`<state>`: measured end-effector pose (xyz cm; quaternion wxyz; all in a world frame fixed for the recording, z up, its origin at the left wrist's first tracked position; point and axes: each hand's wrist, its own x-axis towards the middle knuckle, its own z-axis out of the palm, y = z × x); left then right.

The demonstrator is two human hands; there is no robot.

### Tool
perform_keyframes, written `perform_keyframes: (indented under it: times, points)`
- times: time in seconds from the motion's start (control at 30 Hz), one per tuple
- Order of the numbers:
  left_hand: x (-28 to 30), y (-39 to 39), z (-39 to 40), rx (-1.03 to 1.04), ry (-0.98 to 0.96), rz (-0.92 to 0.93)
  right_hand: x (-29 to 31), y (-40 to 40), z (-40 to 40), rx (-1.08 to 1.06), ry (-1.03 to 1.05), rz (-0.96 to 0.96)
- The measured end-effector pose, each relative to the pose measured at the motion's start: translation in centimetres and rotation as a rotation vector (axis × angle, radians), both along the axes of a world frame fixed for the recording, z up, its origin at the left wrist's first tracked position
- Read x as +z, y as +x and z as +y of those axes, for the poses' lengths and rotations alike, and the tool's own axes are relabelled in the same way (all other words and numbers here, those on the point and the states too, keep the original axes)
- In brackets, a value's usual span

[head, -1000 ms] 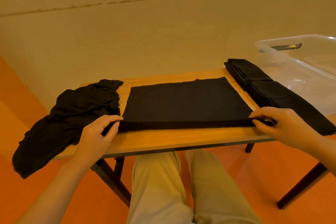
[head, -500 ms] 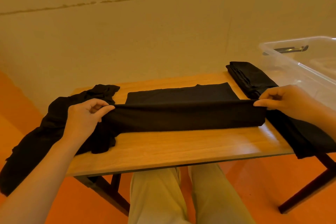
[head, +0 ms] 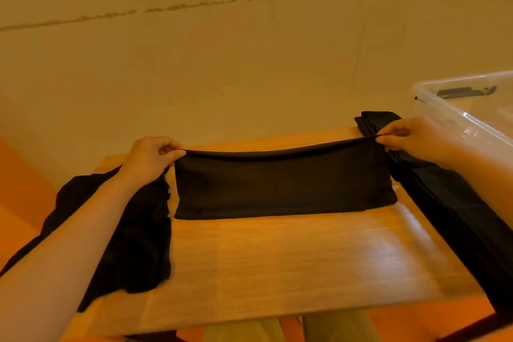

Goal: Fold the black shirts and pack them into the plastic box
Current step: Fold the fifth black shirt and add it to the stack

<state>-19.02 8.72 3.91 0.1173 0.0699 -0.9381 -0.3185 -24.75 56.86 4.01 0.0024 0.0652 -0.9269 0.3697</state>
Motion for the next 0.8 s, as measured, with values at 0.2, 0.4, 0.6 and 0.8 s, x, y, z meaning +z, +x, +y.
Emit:
perform_keyframes:
  times: [0.2,0.4,0.6,0.8]
  points:
    - [0.7,-5.2,0.7,0.097,-0.029,0.072,0.1,-4.3,-1.7,-0.192,-0.160,-0.006]
    - [1.2,-8.2,1.6,0.223,0.057,0.134,0.5,-7.8,-2.6,-0.369,-0.343,-0.019]
    - [1.3,-6.6,6.1,0.208,0.397,0.011,0.0,-5.4,-6.2,-0.301,-0.369,-0.048]
    - [1.3,-3.7,13.4,0.053,0.642,-0.128,0.9,-0.5,-11.7,-0.165,-0.500,-0.080]
